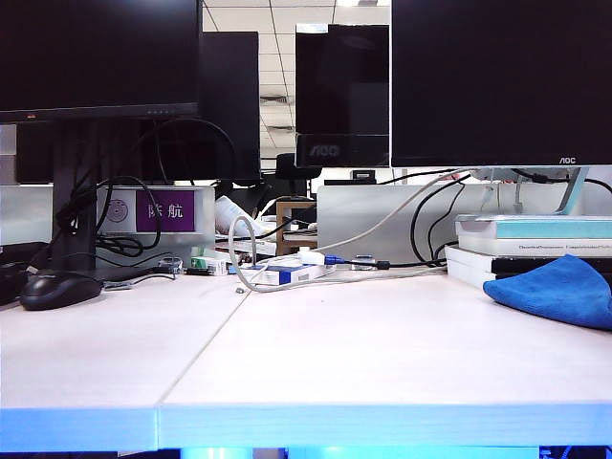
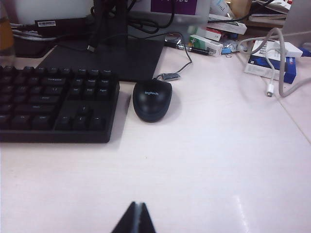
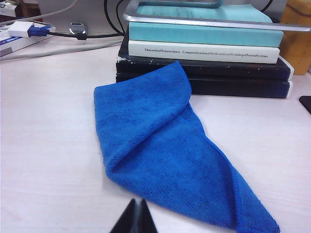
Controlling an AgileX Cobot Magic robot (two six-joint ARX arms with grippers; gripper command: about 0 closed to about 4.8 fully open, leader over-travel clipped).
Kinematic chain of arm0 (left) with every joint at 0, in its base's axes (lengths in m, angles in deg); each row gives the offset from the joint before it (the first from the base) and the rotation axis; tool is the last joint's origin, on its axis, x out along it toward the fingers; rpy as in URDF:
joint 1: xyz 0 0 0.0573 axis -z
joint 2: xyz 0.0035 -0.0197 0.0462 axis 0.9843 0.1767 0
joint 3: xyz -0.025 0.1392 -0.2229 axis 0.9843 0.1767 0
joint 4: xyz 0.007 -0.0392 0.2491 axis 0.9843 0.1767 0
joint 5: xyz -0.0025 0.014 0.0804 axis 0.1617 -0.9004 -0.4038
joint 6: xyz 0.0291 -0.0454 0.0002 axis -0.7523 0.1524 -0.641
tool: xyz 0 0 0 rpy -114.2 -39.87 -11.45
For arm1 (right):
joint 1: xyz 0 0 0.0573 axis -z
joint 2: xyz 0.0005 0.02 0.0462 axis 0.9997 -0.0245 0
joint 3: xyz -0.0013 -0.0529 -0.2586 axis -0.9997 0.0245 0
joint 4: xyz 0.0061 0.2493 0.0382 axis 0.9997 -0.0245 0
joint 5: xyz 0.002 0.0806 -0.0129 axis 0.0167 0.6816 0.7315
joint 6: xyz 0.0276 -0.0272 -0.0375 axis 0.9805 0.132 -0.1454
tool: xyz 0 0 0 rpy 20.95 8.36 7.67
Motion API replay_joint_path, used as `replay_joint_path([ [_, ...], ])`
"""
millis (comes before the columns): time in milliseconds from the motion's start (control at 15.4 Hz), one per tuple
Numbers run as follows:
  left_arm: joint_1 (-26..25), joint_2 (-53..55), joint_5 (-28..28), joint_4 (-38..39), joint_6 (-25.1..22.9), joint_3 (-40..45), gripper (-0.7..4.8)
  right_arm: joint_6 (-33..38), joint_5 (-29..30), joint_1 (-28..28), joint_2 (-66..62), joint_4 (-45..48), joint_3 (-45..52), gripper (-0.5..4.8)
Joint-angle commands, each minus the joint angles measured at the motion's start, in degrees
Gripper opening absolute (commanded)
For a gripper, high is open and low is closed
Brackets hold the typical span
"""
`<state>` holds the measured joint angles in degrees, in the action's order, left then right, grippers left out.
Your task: Wipe the table from right to left using the rag.
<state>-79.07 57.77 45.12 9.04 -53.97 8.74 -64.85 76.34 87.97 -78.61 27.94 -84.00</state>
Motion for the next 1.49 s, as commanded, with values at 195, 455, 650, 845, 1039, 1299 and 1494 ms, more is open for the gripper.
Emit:
replay_joint_path([
  [195,-0.02,-0.11,0.22,0.68,0.0,0.35,-0.05,0.09,-0.04,-0.07,0.04,0.31,0.37,-0.05],
  [455,-0.02,-0.11,1.55,-0.46,5.4,-1.31,-0.05,10.6,-0.31,-0.09,0.04,4.35,-1.18,-0.05],
  [650,-0.02,0.22,0.07,-0.55,8.59,-9.53,-0.05,12.57,-7.67,-0.09,-0.07,2.03,-8.48,-0.05],
  [845,-0.04,4.2,-6.49,-0.31,9.38,-19.63,-0.05,13.86,-10.73,-0.09,-5.2,-2.49,-17.68,-0.05],
  [1039,-0.02,15.61,-5.99,-0.37,9.16,-30.05,-0.05,13.84,-10.86,-0.07,-13.97,-0.85,-25.79,-0.06],
  [1299,-0.02,33.51,3.23,0.24,5.62,-46.6,-0.05,13.81,-10.34,-0.11,-30.12,-0.09,-39.26,-0.05],
  [1494,1.01,47.52,14.93,9.18,5.27,-59.8,-0.05,13.81,-10.32,-0.07,-40.83,-1.18,-48.83,-0.06],
])
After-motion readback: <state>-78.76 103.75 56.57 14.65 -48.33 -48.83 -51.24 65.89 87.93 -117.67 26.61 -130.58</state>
